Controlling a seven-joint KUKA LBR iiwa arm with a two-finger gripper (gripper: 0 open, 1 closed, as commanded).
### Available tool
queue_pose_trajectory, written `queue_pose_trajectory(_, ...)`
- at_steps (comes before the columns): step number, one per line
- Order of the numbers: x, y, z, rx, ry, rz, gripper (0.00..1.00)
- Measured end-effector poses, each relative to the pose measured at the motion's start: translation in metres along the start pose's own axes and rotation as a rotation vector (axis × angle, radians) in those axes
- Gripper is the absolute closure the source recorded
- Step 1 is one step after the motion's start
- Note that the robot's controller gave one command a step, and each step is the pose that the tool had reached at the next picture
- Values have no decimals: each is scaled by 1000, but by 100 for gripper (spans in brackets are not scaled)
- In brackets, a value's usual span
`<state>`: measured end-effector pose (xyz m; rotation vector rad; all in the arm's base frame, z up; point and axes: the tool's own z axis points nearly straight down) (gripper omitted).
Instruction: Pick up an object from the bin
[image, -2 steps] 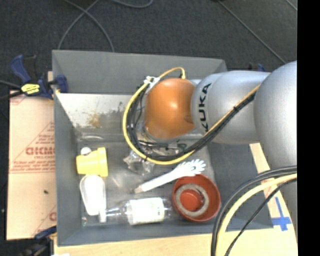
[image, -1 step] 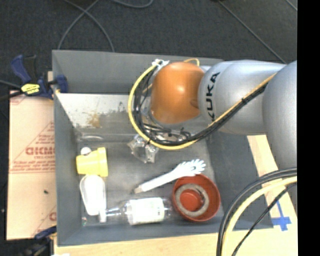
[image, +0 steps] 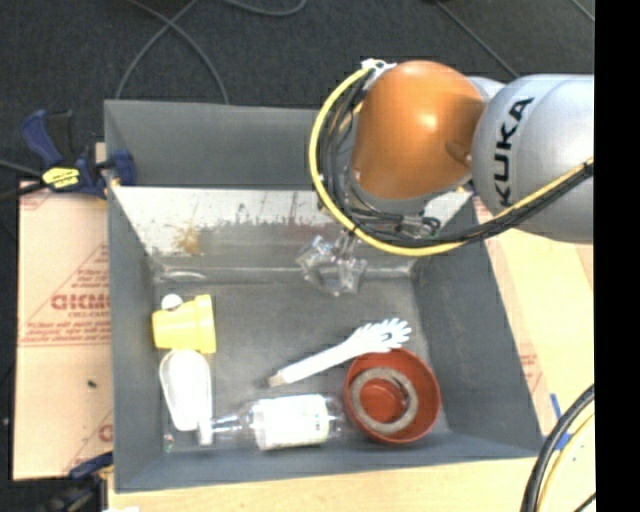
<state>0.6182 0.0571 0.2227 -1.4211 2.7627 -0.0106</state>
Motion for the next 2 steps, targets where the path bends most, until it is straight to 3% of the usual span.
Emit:
queue_pose_trajectory(1,18,24,108,-1,-5,-124,100)
queue_pose_trajectory(2,2,-4,45,14,-15,41,100)
